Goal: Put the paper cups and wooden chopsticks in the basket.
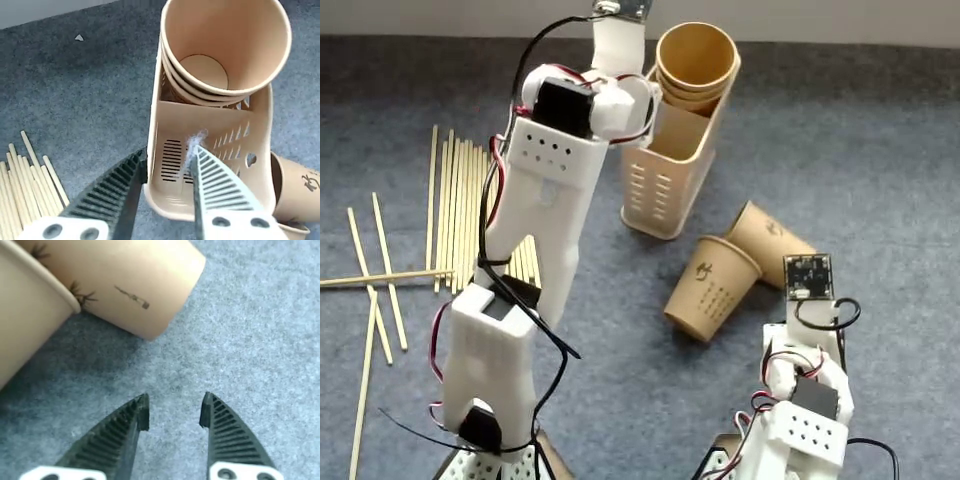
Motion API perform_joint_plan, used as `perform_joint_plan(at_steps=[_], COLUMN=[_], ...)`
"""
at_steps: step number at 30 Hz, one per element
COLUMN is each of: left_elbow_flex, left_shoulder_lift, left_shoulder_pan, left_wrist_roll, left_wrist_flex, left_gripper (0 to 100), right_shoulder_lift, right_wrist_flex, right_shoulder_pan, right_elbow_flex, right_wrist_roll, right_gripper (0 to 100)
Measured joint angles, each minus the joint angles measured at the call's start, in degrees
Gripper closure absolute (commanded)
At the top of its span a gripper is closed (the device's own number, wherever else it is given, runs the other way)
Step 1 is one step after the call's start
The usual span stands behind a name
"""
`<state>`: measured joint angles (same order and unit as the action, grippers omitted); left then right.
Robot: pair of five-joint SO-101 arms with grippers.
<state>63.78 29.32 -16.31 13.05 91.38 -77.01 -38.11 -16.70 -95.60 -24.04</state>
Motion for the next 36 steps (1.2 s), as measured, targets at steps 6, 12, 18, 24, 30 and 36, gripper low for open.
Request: perform_joint_plan(at_steps=[6, 12, 18, 24, 30, 36], left_elbow_flex=[-2.99, -9.14, -18.73, -20.48, -14.42, -7.30], left_shoulder_lift=[0.00, 0.00, 0.00, -0.26, 0.00, -0.88], left_shoulder_pan=[0.70, 1.93, 2.02, 1.67, 1.58, 1.14], left_wrist_roll=[3.60, 3.69, 3.96, 0.00, -0.53, -0.44], left_wrist_flex=[-1.05, -4.22, -10.20, -9.49, 2.64, 10.11], left_gripper=[83, 83, 100, 99, 99, 99], right_shoulder_lift=[0.00, 0.00, 0.00, 0.00, 0.00, 0.00], right_wrist_flex=[0.00, 0.00, 0.00, 0.00, 0.00, 0.00], right_shoulder_pan=[0.00, 0.00, 0.00, 0.00, 0.00, 0.00], right_elbow_flex=[0.00, 0.00, 0.00, 0.00, 0.00, 0.00], right_wrist_roll=[-1.49, -1.49, -1.49, -1.49, -1.49, -1.49], right_gripper=[82.1, 82.1, 82.1, 82.1, 82.1, 82.1])
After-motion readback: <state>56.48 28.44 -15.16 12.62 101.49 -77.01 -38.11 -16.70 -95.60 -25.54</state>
